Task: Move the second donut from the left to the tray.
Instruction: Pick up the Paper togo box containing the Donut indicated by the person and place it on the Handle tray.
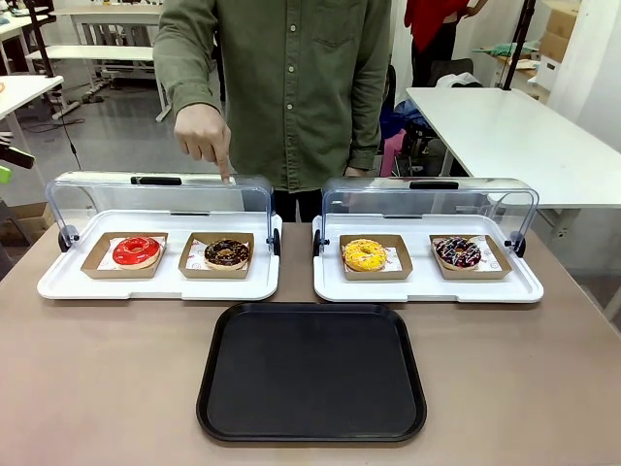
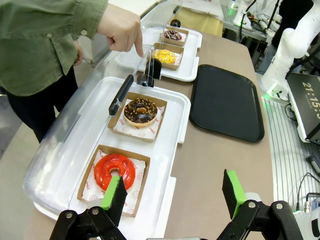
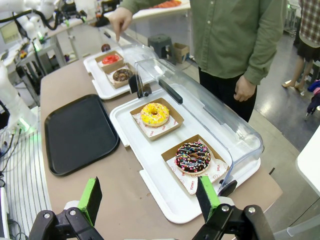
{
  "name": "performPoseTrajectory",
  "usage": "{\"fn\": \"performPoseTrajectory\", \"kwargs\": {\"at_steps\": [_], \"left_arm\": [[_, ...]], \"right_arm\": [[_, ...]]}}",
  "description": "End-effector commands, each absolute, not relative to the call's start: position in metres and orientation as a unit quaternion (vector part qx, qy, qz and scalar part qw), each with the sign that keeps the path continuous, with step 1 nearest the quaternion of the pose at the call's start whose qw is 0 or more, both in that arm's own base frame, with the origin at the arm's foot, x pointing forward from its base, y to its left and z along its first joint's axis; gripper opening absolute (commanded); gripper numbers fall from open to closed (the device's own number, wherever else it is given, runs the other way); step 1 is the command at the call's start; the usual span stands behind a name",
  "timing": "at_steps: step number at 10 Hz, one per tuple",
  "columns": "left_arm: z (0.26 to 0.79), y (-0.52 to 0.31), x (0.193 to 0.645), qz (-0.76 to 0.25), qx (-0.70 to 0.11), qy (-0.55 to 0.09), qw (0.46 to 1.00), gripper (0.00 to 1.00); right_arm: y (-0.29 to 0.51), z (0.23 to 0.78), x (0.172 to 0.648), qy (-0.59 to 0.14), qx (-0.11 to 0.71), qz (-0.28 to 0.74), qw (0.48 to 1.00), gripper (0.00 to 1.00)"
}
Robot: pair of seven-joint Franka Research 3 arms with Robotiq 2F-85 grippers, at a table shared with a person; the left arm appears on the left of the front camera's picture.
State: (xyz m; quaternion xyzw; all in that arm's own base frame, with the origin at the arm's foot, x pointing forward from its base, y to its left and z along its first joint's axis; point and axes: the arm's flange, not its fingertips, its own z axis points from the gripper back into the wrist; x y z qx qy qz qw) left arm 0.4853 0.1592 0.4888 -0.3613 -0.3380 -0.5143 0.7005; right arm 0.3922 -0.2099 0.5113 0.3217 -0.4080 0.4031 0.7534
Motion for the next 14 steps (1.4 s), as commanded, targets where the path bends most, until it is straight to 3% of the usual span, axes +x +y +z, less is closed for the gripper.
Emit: {"fn": "performPoseTrajectory", "kwargs": {"at_steps": [1, 11, 14], "left_arm": [[0.49, 0.158, 0.485, -0.511, -0.363, -0.337, 0.702, 1.0], [0.489, 0.159, 0.485, -0.514, -0.361, -0.338, 0.701, 1.0], [0.524, 0.092, 0.488, -0.613, -0.247, -0.29, 0.692, 1.0]], "right_arm": [[-0.206, 0.512, 0.391, -0.419, 0.324, 0.402, 0.747, 1.0], [-0.206, 0.512, 0.391, -0.419, 0.324, 0.402, 0.747, 1.0], [-0.206, 0.512, 0.391, -0.419, 0.324, 0.402, 0.747, 1.0]]}}
